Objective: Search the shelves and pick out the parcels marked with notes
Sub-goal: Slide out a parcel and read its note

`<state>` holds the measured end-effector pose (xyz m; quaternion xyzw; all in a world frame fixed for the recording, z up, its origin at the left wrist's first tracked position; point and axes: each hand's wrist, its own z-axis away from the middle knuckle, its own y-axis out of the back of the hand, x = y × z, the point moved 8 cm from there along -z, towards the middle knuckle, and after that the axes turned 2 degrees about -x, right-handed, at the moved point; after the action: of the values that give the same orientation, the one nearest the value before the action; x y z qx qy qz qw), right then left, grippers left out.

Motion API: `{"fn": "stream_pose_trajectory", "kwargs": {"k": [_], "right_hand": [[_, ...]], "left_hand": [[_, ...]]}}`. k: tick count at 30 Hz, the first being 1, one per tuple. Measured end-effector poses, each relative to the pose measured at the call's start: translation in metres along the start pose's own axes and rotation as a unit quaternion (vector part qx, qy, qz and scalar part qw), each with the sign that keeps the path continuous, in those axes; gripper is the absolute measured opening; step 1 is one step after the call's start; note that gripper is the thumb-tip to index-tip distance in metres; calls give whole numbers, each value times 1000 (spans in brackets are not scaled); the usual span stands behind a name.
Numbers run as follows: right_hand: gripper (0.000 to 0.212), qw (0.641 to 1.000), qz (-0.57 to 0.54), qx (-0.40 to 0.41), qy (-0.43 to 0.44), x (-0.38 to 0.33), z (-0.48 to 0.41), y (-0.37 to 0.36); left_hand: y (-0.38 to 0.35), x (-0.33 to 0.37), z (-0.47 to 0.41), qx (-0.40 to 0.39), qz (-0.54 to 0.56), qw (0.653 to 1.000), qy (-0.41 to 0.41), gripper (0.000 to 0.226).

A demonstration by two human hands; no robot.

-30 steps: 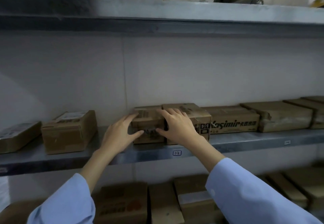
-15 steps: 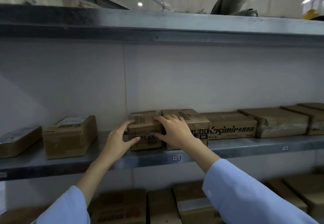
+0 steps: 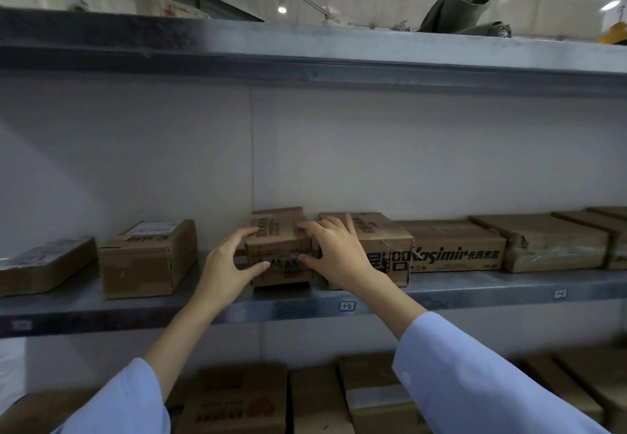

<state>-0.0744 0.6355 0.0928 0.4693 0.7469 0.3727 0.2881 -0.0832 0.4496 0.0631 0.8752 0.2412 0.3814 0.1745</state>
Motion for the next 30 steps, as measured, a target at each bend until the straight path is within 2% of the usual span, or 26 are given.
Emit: {"fn": "stream_pose_trajectory", "kwargs": {"k": [4, 7, 11, 15, 17, 21, 24, 27, 30], "right_hand": [[59, 998, -50, 34, 1, -6, -2, 10], [58, 991, -119, 56, 8, -8, -3, 14], [55, 966, -249, 66, -5, -6, -3, 15], [39, 938, -338, 67, -27, -1, -9, 13], [44, 932, -354, 68, -30, 0, -9, 11], [79, 929, -365, 48, -44, 3, -11, 8], [90, 922, -385, 20, -27, -3, -14, 6], [99, 923, -385, 15, -25, -7, -15, 6], [109, 914, -403, 24, -41, -7, -19, 8]], "left_hand": [[8, 5, -2, 5, 21, 1000, 5, 59], [11, 4, -4, 16, 80, 996, 36, 46], [14, 10, -5, 38, 121, 990, 54, 27], [14, 9, -7, 37, 150, 987, 52, 25], [15, 8, -8, 27, 160, 986, 47, 32], [20, 11, -9, 25, 139, 989, 33, 68], [22, 9, -11, 20, 110, 993, 46, 91], [23, 6, -13, 18, 92, 993, 65, 101], [23, 3, -14, 11, 125, 989, 74, 103]]}}
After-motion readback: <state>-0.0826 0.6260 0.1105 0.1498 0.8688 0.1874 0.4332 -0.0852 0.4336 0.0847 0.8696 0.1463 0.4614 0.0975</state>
